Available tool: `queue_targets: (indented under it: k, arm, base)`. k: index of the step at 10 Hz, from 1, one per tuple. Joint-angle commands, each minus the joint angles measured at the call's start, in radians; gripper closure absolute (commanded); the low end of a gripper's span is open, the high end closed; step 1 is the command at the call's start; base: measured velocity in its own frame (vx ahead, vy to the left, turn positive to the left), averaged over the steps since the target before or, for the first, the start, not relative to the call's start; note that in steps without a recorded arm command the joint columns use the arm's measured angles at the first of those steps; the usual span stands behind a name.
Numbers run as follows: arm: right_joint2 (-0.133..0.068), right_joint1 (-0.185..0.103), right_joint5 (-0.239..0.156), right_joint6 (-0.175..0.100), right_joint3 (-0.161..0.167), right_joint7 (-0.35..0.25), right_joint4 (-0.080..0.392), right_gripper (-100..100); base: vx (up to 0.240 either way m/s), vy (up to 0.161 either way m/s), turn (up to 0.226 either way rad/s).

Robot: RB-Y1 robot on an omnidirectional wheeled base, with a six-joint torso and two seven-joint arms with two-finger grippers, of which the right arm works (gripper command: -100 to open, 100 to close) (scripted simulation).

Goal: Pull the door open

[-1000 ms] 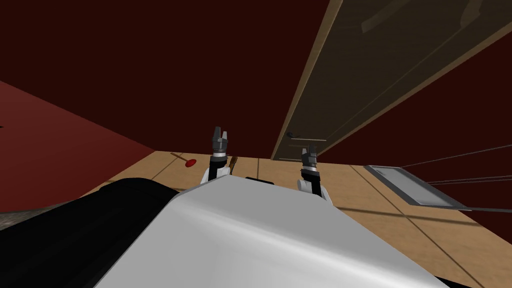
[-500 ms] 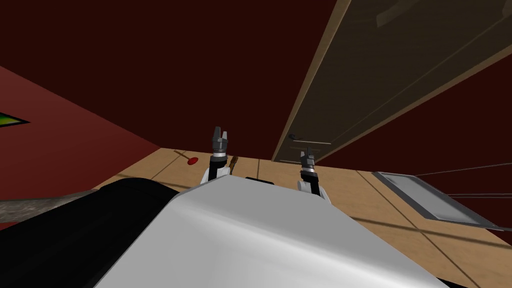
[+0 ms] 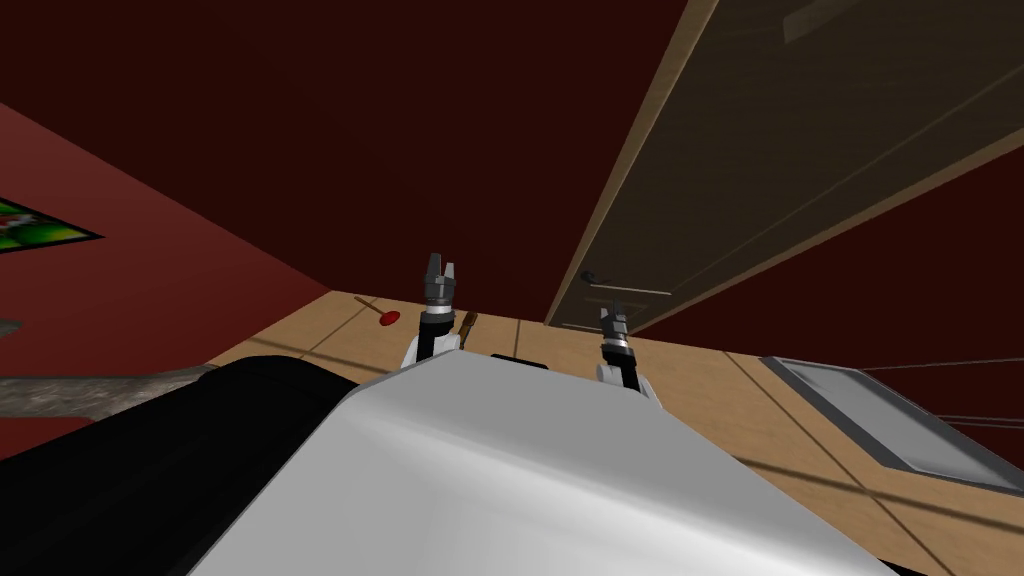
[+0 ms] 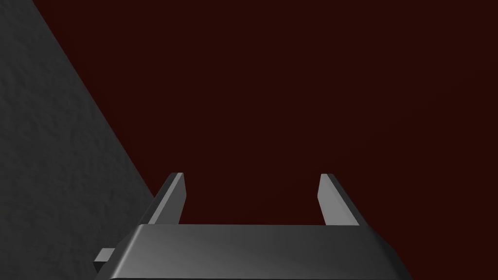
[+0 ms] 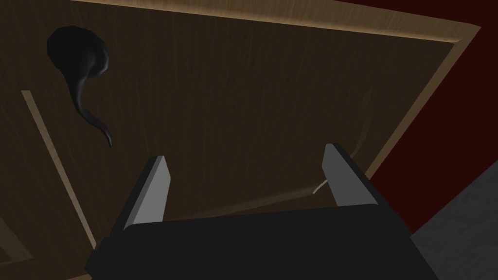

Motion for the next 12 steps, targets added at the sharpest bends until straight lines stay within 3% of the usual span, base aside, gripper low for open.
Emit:
queue_targets:
  k: [1,4,5,7,8,12]
  arm:
    - [-0.004,-0.014,-0.003,0.003,-0.001,-0.005,0.031,-100]
    - [-0.028,-0.040,-0.016,-0.016,-0.003,-0.029,0.123,-100]
    - [-0.028,-0.040,-0.016,-0.016,-0.003,-0.029,0.127,-100]
    - [-0.050,-0.064,-0.028,-0.034,-0.006,-0.051,0.200,-100]
    - [-0.050,-0.064,-0.028,-0.034,-0.006,-0.051,0.219,-100]
    - [-0.082,-0.098,-0.045,-0.059,-0.010,-0.082,0.344,-100]
  base:
    - [0.037,-0.038,0.057]
    - [0.042,-0.034,0.083]
    - [0.038,-0.031,0.053]
    - [0.061,-0.044,0.120]
    - [0.055,-0.048,0.049]
    - [0.046,-0.047,0.088]
